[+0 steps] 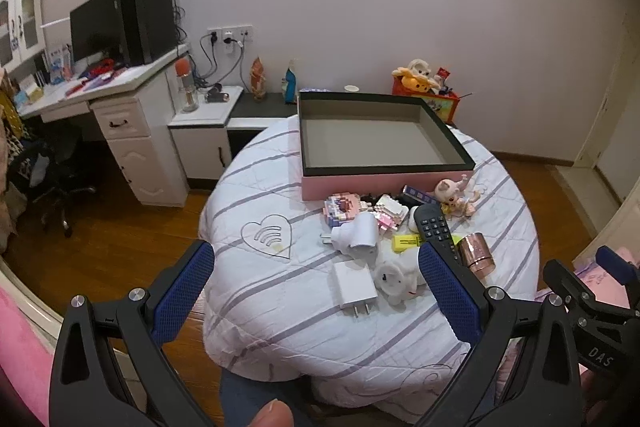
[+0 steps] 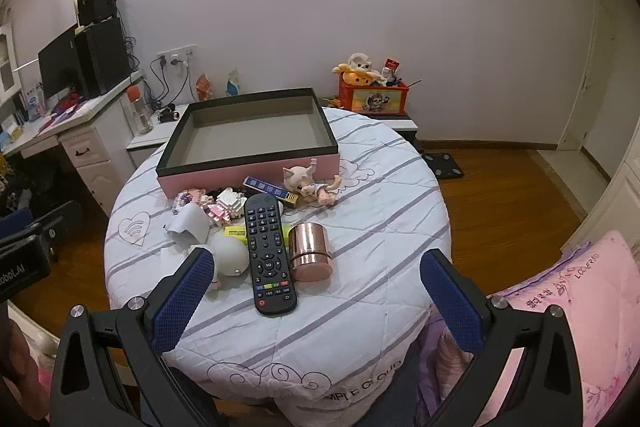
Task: Organize rigid objects
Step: 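Move both tools toward the items in front of the pink box, then grasp the white charger with the left tool while the right tool grasps the rose-gold cup, then lower the charger and cup into the pink box and open both tools, then move both tools back toward the remaining items on the table, then grasp the white plug with the left tool while the right tool grasps the black remote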
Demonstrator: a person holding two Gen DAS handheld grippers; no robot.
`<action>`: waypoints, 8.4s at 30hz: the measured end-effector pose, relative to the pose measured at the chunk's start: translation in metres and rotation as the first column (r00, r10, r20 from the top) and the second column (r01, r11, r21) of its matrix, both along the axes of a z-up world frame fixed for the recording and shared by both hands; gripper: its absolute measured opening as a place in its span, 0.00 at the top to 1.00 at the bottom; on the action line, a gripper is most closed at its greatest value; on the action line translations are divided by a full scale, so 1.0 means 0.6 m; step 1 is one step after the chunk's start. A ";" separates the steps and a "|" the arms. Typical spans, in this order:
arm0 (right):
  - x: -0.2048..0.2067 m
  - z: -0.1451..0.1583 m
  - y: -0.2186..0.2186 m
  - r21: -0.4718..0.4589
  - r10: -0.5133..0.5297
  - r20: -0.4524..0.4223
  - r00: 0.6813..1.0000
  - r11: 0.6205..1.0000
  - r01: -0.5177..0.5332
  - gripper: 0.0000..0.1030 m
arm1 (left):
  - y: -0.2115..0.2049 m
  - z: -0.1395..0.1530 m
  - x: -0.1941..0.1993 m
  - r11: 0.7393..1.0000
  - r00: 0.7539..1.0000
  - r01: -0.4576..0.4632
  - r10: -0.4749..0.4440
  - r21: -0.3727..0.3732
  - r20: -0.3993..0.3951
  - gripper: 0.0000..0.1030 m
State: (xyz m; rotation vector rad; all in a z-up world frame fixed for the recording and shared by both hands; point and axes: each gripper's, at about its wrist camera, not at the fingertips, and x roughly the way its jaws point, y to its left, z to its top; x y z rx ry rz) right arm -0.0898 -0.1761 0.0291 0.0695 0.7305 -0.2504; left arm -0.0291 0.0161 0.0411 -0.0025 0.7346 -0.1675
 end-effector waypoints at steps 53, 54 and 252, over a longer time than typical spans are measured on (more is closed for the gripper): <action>0.080 -0.088 -0.052 0.068 0.078 -0.114 0.990 0.995 -0.070 0.00 | -0.022 -0.091 0.048 0.995 0.994 -0.066 0.073 0.080 -0.087 0.00; 0.081 -0.095 -0.060 0.082 0.071 -0.124 0.990 0.995 -0.061 0.00 | -0.026 -0.099 0.049 0.994 0.993 -0.059 0.068 0.089 -0.096 0.00; 0.146 -0.196 -0.053 0.226 0.255 -0.198 0.947 0.952 -0.209 0.57 | -0.040 -0.202 0.169 0.996 0.989 0.034 -0.045 -0.077 -0.140 0.28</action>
